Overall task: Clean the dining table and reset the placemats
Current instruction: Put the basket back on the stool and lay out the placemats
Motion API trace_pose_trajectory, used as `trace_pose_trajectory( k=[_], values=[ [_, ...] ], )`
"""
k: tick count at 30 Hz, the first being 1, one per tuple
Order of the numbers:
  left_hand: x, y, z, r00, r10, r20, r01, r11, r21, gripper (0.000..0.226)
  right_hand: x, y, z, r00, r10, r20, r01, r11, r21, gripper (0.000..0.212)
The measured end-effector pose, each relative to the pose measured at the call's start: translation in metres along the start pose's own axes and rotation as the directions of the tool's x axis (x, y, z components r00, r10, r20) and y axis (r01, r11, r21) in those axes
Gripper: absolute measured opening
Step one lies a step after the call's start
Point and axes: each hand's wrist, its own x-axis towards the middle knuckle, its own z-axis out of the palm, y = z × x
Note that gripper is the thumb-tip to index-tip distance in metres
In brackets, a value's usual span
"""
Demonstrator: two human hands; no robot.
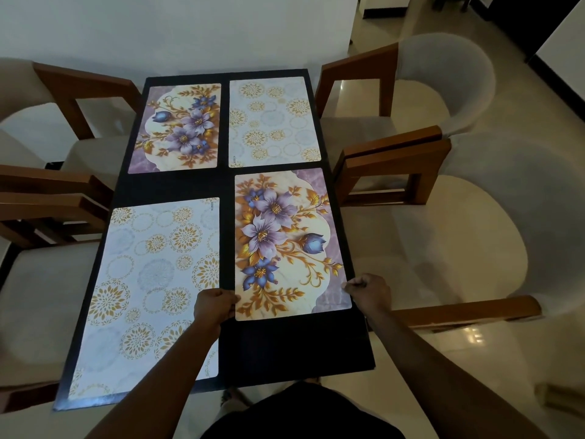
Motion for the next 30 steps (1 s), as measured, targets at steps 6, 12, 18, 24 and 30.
trace_pose_trajectory(
  k=[6, 12, 18, 24, 30],
  values=[
    [-0.005, -0.009, 0.0, 0.992, 0.108, -0.07, -0.098, 0.986, 0.135, 0.005, 0.002, 0.001, 0.003, 0.999, 0.013, -0.034, -0.015, 0.999, -0.039, 0.014],
    [-0.019, -0.01, -0.002, 0.917, 0.386, -0.095, -0.302, 0.831, 0.467, 0.013, 0.0, 0.002, 0.007, 0.998, 0.013, -0.064, -0.017, 0.998, -0.055, 0.014],
    [-0.035, -0.02, -0.065, 0.883, 0.437, -0.169, -0.327, 0.833, 0.446, 0.012, -0.043, -0.004, 0.019, 0.977, -0.114, -0.182, 0.116, 0.993, -0.003, 0.004],
    [-0.039, -0.046, -0.169, 0.863, 0.404, -0.303, -0.241, 0.857, 0.455, 0.021, -0.107, -0.013, 0.091, 0.986, -0.121, 0.111, 0.102, 0.981, 0.163, 0.01],
    [-0.02, -0.053, -0.24, 0.876, 0.344, -0.338, -0.208, 0.902, 0.378, 0.035, -0.15, -0.045, 0.18, 0.949, -0.104, 0.298, 0.059, 0.986, 0.154, 0.011]
  ],
)
